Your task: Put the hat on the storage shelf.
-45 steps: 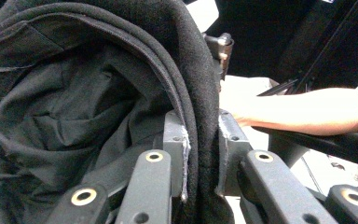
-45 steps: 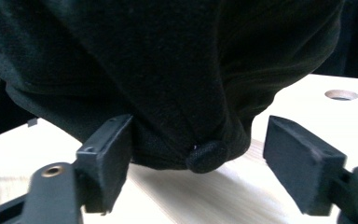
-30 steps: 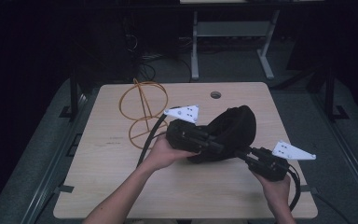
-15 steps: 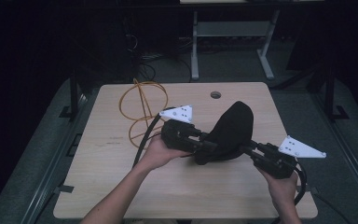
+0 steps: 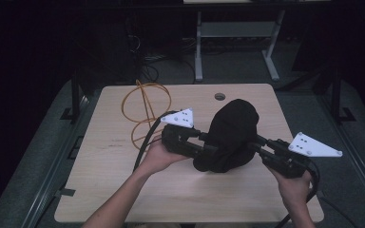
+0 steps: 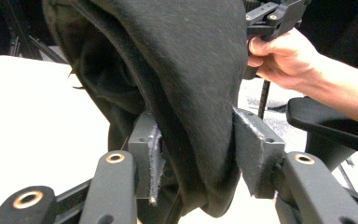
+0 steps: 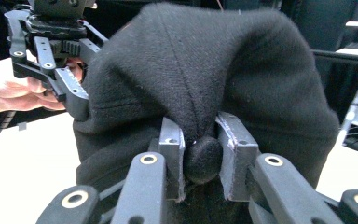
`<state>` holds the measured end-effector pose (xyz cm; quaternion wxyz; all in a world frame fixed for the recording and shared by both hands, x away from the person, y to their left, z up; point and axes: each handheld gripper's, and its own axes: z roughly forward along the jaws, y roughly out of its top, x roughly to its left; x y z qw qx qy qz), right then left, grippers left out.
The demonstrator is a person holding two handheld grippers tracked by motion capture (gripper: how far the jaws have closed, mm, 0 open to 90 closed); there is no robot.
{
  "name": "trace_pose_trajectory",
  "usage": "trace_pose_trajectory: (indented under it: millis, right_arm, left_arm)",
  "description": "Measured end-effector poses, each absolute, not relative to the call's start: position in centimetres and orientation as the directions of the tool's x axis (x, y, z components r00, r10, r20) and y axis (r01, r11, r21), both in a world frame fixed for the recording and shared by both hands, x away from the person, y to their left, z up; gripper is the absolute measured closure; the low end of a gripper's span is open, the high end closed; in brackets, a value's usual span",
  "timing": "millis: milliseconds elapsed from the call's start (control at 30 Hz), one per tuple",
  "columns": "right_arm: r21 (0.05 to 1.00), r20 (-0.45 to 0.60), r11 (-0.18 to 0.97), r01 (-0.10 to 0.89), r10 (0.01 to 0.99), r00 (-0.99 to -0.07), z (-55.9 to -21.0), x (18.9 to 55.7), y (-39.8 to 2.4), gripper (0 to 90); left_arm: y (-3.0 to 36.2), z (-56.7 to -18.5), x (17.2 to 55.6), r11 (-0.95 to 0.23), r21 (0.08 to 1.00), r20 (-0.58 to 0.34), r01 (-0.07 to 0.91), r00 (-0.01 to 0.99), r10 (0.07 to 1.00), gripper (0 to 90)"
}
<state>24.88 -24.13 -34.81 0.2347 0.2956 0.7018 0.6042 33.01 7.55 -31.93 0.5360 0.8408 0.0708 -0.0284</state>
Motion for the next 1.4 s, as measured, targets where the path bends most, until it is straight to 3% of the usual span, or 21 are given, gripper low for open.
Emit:
trace_pose_trajectory:
  millis: [467,867,1400]
  right_arm:
    - [0.986,0.005,0.111,0.122,0.718,-0.696,-33.1,25.1,-25.2,73.5]
    - [0.983,0.003,0.125,0.135,0.722,-0.692,-31.1,26.3,-25.8,73.6]
    - [0.977,0.005,0.147,0.153,0.704,-0.710,-28.8,28.7,-24.6,73.5]
  left_arm:
    - [9.7,-32.5,32.7,-0.449,0.880,-0.073,0.154,0.979,0.192,44.3]
    - [13.1,-33.3,31.2,-0.484,0.863,-0.023,0.147,0.967,0.252,41.7]
    - [17.5,-36.7,30.1,-0.514,0.833,-0.021,0.205,0.940,0.342,35.5]
